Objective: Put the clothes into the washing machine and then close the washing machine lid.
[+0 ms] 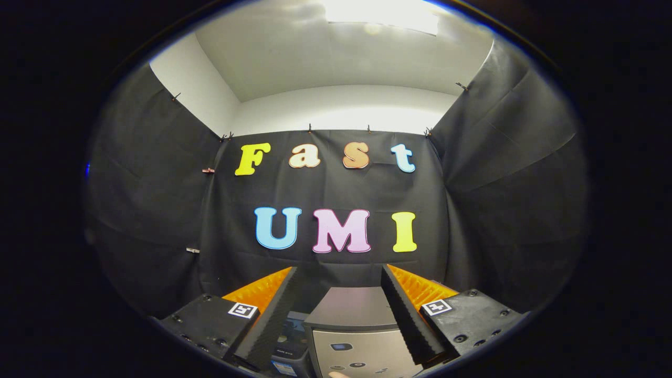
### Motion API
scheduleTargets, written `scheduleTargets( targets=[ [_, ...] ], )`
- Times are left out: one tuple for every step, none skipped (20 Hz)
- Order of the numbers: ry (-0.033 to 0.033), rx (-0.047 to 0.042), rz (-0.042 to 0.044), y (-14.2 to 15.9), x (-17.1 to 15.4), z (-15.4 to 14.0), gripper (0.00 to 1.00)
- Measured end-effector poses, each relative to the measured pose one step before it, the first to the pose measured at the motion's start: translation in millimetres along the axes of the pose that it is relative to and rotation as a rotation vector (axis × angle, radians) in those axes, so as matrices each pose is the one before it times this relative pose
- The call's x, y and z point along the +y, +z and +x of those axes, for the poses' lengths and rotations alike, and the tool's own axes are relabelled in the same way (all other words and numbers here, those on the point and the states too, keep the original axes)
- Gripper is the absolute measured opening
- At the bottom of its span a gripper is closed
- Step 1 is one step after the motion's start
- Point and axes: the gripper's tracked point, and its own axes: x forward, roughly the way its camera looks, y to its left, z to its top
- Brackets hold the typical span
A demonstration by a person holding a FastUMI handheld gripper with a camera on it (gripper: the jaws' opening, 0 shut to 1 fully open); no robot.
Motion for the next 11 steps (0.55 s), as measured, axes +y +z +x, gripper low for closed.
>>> scheduleTargets(
  targets=[
    [0.00015,-0.00157,0.00220,0.80,-0.68,-0.21,0.97],
    [0.00056,-0.00175,0.00439,1.27,0.08,-0.38,0.97],
    [0.00259,-0.00201,0.00487,0.36,0.41,-0.74,0.97],
    [0.00313,-0.00020,0.00315,-0.83,0.64,-0.92,0.97],
    [0.00099,0.00487,-0.00032,-2.11,-0.28,-0.28,0.97],
    [-0.00157,0.00817,-0.00262,-2.98,-0.90,1.38,0.97],
    [-0.00243,0.00865,-0.00401,-2.22,-1.19,0.57,0.97],
    [-0.00216,0.00746,-0.00529,-1.03,-0.22,0.37,0.97],
    [0.00004,0.00504,-0.00606,-1.37,-0.35,-0.79,0.98],
    [0.00114,0.00216,-0.00553,-0.82,0.80,-0.99,0.98],
    [0.00187,-0.00073,-0.00495,-0.15,0.28,-0.29,0.98]
  ],
)
